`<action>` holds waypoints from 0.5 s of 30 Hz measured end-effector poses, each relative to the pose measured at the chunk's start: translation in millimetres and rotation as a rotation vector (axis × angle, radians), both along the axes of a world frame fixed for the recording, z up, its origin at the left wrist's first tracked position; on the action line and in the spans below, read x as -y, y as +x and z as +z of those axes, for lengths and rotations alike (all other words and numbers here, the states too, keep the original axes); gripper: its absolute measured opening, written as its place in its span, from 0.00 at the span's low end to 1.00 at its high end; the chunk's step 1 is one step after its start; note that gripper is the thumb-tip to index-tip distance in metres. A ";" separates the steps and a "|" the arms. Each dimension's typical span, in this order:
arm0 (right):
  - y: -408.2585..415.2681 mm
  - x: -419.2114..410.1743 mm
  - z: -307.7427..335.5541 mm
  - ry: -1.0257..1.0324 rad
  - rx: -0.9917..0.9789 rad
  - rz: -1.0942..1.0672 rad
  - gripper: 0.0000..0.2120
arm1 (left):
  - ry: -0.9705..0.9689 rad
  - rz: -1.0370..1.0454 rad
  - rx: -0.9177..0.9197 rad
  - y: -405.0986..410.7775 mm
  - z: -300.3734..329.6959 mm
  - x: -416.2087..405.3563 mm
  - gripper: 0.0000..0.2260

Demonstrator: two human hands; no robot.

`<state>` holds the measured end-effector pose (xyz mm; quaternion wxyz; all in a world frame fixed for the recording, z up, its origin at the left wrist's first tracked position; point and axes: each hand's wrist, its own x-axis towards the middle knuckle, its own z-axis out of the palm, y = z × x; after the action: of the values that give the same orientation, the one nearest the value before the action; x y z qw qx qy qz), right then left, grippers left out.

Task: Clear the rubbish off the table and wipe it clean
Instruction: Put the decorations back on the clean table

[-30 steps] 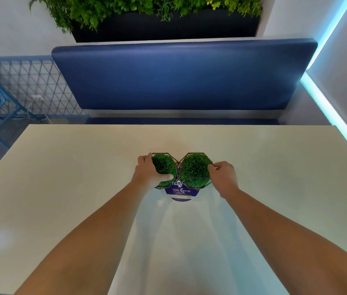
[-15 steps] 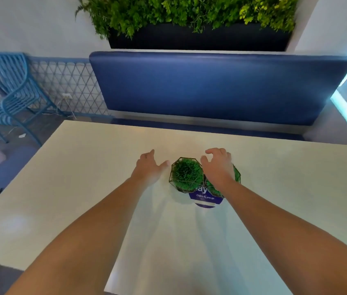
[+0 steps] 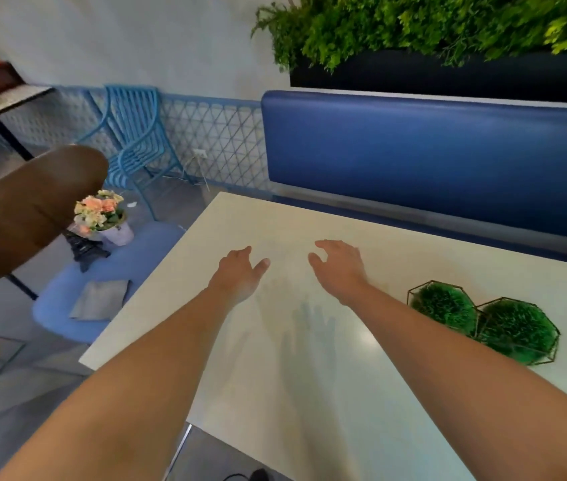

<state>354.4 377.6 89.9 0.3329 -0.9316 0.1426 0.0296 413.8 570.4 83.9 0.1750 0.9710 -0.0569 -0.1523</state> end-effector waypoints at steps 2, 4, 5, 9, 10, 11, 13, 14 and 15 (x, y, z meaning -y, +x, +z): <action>18.3 -29.8 1.7 -0.014 -0.008 0.033 0.22 | 0.014 0.012 0.001 16.7 1.3 -34.4 0.31; 42.0 -65.4 1.8 -0.041 -0.007 0.078 0.22 | 0.007 0.036 0.009 36.1 1.2 -71.7 0.32; 51.2 -78.3 2.4 -0.048 -0.005 0.099 0.23 | 0.002 0.046 0.012 43.0 0.1 -85.2 0.32; 82.1 -120.2 5.3 -0.054 -0.014 0.173 0.23 | -0.009 0.091 0.020 62.5 -4.1 -127.7 0.33; 90.8 -130.3 5.2 -0.063 -0.011 0.196 0.23 | -0.006 0.090 0.032 66.6 -3.4 -136.9 0.34; 97.8 -137.8 4.7 -0.072 -0.009 0.217 0.24 | -0.007 0.093 0.051 70.9 -4.7 -144.1 0.35; 110.8 -148.8 3.2 -0.087 -0.018 0.263 0.24 | -0.030 0.135 0.063 75.9 -1.9 -154.0 0.33; 117.1 -154.0 2.9 -0.102 -0.023 0.293 0.24 | -0.031 0.171 0.066 79.6 -3.5 -160.1 0.32; 124.2 -160.2 1.9 -0.121 -0.021 0.321 0.24 | -0.033 0.196 0.067 82.1 -3.3 -167.3 0.32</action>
<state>478.6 537.8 91.9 0.2656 -0.9604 -0.0031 0.0835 495.9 737.7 80.6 0.2032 0.9735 0.0299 -0.1010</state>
